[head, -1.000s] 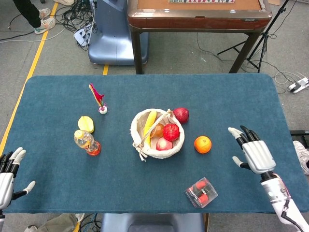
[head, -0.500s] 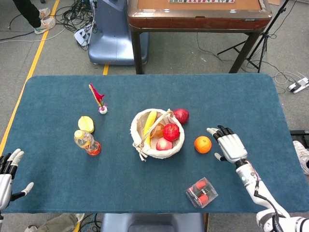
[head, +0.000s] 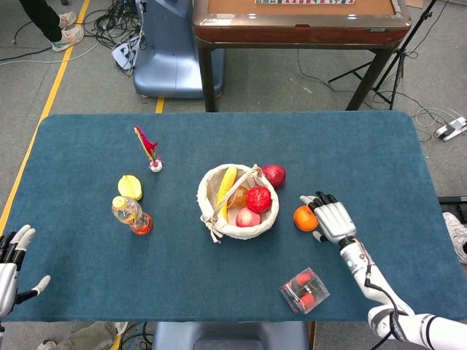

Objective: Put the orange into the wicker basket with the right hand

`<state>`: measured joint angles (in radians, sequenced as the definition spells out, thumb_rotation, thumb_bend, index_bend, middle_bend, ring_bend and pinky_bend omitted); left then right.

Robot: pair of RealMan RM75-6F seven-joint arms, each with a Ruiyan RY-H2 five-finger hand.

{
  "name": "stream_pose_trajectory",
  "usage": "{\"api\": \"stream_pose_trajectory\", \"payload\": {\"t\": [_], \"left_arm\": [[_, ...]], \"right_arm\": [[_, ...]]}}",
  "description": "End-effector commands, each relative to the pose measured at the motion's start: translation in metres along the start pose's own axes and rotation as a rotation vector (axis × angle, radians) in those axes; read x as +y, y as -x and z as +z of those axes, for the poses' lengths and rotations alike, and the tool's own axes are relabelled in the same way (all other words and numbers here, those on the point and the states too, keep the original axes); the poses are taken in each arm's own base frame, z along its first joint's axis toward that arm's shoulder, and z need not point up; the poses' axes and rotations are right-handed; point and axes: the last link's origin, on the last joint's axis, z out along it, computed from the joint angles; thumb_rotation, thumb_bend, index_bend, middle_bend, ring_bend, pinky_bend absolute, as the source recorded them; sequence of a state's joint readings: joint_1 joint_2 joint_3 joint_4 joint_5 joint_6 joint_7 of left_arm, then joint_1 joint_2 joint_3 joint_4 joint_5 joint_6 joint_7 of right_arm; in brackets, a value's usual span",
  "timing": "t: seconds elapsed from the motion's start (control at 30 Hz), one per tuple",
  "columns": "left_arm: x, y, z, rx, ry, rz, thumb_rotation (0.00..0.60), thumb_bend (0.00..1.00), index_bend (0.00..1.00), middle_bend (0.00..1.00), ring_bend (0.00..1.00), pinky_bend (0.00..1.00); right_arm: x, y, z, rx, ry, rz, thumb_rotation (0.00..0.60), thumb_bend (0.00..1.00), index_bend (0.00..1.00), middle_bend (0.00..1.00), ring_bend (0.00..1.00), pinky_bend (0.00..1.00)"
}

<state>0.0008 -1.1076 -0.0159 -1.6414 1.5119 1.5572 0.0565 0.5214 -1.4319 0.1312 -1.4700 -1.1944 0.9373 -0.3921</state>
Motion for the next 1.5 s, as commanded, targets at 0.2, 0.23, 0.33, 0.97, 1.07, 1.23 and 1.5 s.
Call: {"api": "stream_pose_trajectory", "payload": {"t": [0.2, 0.23, 0.33, 0.97, 1.07, 1.23, 1.5], "left_arm": [[0.000, 0.000, 0.000, -0.002, 0.001, 0.001, 0.600, 0.22, 0.07, 0.00, 0.00, 0.00], [0.000, 0.000, 0.000, -0.001, 0.000, 0.001, 0.600, 0.22, 0.07, 0.00, 0.00, 0.00], [-0.001, 0.000, -0.001, -0.002, -0.003, 0.002, 0.600, 0.22, 0.07, 0.00, 0.00, 0.00], [-0.002, 0.002, 0.000, 0.000, -0.001, -0.006, 0.600, 0.22, 0.07, 0.00, 0.00, 0.00], [-0.003, 0.002, -0.001, -0.001, -0.005, -0.004, 0.600, 0.22, 0.07, 0.00, 0.00, 0.00], [-0.003, 0.002, -0.001, 0.000, -0.005, -0.006, 0.600, 0.22, 0.07, 0.00, 0.00, 0.00], [-0.004, 0.001, -0.003, 0.002, -0.010, -0.004, 0.600, 0.22, 0.07, 0.00, 0.00, 0.00]], "right_arm": [[-0.010, 0.008, 0.011, -0.025, -0.004, -0.020, 0.600, 0.20, 0.22, 0.22, 0.10, 0.20], [-0.011, 0.008, 0.011, -0.021, -0.005, -0.020, 0.600, 0.21, 0.25, 0.24, 0.12, 0.21], [-0.013, 0.008, 0.011, -0.010, -0.006, -0.027, 0.600, 0.27, 0.34, 0.31, 0.20, 0.24], [-0.038, -0.066, -0.024, 0.143, -0.141, 0.235, 0.600, 0.29, 0.40, 0.36, 0.26, 0.31], [-0.046, -0.072, -0.024, 0.146, -0.164, 0.280, 0.600, 0.29, 0.40, 0.36, 0.26, 0.31], [-0.063, -0.080, -0.018, 0.151, -0.198, 0.334, 0.600, 0.29, 0.40, 0.35, 0.26, 0.32], [-0.085, -0.080, -0.006, 0.135, -0.221, 0.371, 0.600, 0.29, 0.30, 0.25, 0.25, 0.32]]}}
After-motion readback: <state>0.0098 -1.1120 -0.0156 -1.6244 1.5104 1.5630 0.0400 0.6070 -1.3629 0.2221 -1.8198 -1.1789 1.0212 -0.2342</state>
